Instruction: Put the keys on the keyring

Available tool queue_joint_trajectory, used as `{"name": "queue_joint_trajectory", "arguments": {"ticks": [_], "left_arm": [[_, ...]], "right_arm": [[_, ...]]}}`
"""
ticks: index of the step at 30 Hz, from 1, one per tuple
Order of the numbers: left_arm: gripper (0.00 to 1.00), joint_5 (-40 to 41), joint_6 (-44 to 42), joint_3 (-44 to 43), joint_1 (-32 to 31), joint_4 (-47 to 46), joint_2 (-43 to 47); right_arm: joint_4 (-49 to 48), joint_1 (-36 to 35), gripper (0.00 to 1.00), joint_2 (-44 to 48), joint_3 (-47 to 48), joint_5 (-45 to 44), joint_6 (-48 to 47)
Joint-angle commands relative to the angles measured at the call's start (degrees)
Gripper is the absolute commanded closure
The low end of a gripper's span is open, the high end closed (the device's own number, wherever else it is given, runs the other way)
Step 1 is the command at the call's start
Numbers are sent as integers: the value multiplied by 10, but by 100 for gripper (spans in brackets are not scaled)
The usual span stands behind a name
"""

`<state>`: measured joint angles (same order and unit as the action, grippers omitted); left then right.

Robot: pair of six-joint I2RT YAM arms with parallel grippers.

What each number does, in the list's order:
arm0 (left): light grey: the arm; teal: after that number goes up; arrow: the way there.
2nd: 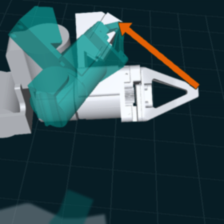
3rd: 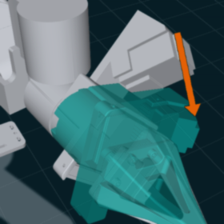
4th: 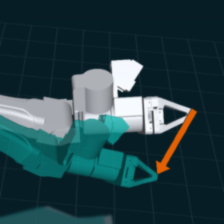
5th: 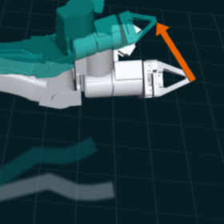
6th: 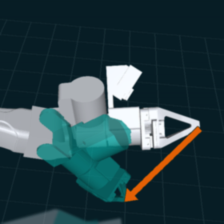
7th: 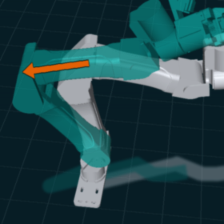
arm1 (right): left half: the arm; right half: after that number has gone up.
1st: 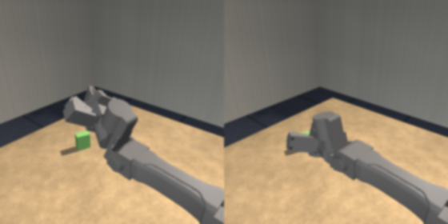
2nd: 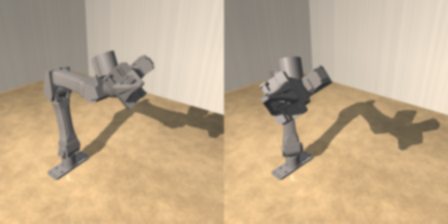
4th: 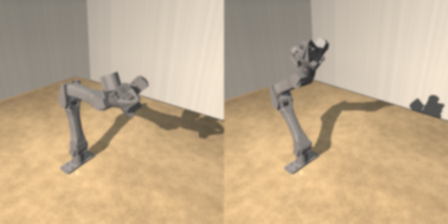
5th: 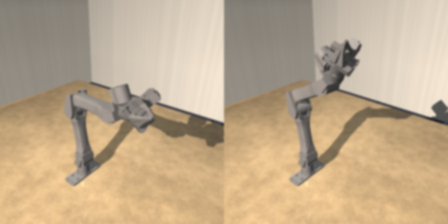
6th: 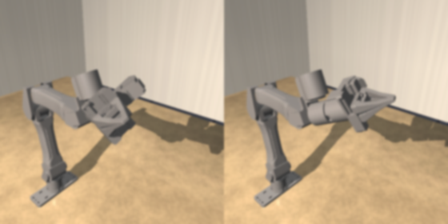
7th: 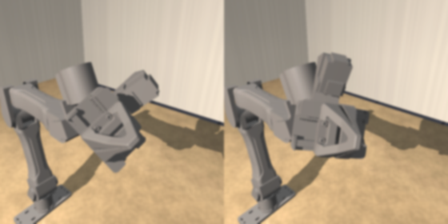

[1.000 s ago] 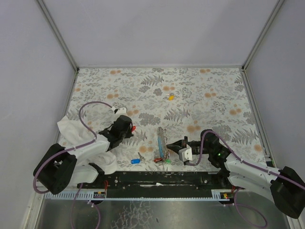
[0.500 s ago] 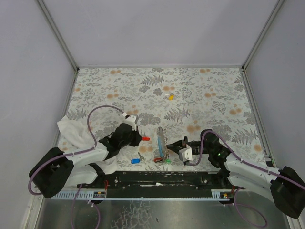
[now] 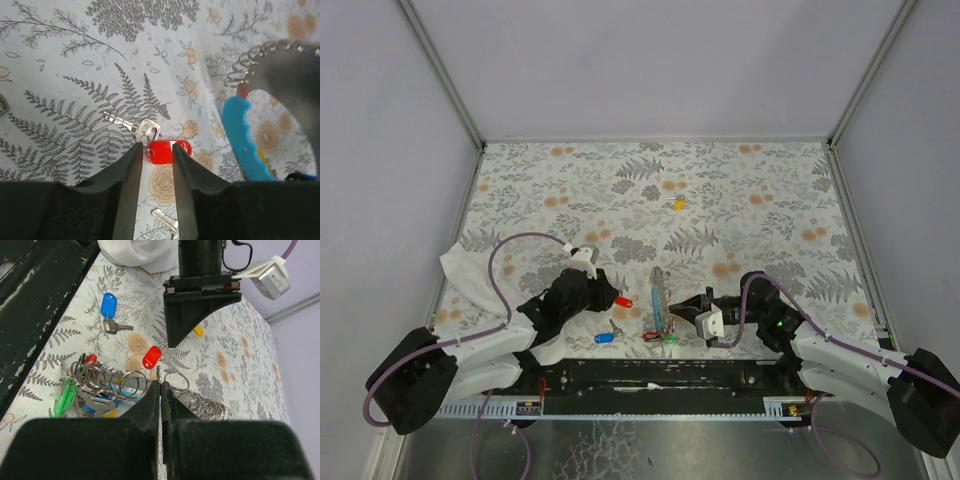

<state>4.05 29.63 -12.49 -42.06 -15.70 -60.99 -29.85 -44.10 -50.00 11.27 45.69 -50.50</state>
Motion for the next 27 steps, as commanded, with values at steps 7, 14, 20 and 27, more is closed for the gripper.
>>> {"name": "queue_joint_trajectory", "arguments": {"ticks": [7,14,20,27], "left_arm": [[64,47,106,-86,-4,182,26],[66,44,107,-150,-14,238,-47],[70,65,116,-170,-16,253,-81],[77,59,109,-168,-15,234,-107]], "right_arm": [[-26,-7,100,2,12,11,5],[-23,-7,100,3,12,9,5],[-23,-7,100,4,12,10,5],[-22,-7,100,4,12,10,5]]}}
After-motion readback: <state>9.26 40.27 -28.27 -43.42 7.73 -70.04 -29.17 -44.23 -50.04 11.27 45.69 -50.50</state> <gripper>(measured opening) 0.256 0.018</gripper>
